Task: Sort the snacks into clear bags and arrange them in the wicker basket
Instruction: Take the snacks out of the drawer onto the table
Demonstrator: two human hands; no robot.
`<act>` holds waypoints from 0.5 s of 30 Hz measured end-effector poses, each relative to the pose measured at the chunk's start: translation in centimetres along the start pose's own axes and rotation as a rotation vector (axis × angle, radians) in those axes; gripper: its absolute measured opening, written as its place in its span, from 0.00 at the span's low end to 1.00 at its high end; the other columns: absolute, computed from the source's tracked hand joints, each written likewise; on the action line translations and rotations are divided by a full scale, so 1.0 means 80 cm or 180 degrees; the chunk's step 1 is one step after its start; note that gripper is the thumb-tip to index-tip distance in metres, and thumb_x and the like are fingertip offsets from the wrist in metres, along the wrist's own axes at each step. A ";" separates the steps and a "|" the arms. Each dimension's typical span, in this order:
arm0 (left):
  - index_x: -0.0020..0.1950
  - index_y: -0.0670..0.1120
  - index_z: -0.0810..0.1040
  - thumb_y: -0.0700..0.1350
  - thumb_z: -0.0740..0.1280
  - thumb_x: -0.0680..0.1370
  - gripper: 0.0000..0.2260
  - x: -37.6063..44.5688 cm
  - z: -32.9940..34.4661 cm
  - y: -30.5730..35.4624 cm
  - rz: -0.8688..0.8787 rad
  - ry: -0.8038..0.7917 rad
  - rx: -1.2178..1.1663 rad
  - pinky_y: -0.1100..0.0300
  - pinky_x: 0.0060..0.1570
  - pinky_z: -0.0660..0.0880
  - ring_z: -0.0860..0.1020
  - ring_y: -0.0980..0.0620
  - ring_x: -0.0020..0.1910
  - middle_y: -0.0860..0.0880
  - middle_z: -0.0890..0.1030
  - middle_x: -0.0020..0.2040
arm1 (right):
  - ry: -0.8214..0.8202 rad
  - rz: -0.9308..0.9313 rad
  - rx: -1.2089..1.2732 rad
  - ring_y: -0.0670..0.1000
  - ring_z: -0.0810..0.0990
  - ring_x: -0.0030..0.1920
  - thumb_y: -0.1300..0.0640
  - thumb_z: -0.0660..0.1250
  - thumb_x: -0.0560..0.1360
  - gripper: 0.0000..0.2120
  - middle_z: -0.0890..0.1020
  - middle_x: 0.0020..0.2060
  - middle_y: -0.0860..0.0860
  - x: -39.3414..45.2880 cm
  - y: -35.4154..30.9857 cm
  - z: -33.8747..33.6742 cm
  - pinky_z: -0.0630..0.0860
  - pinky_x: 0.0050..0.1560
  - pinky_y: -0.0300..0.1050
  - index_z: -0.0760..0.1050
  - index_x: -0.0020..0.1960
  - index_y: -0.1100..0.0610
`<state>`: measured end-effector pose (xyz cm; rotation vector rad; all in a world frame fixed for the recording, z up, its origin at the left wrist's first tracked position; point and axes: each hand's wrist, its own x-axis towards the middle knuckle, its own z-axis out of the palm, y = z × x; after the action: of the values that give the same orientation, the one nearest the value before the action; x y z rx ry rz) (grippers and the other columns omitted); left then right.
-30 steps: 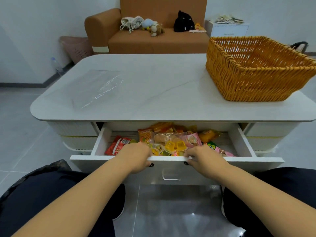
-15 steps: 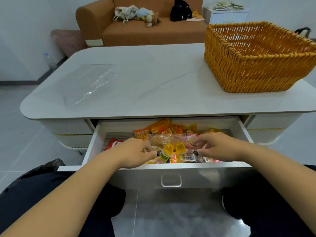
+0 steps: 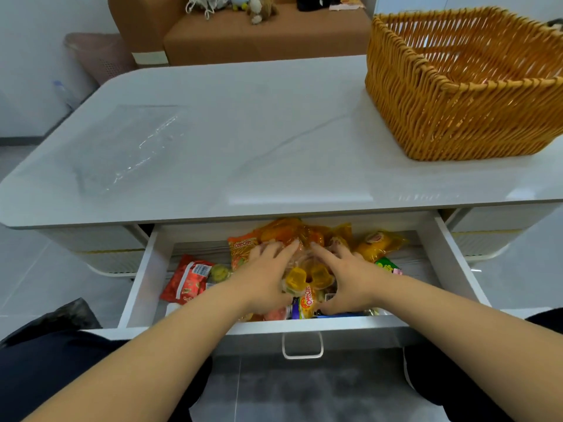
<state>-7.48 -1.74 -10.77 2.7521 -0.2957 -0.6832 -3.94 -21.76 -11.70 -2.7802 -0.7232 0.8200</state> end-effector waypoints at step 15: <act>0.69 0.44 0.63 0.34 0.67 0.75 0.25 0.008 0.008 -0.008 -0.0356 0.0683 0.0890 0.56 0.42 0.73 0.77 0.44 0.55 0.44 0.70 0.64 | 0.0373 -0.0004 -0.0354 0.59 0.64 0.71 0.53 0.69 0.72 0.49 0.55 0.76 0.53 0.000 0.007 0.015 0.74 0.62 0.51 0.35 0.78 0.49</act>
<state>-7.14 -1.45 -11.79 3.0957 -0.2042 -0.3909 -4.32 -22.25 -12.87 -2.8963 -0.7718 0.6283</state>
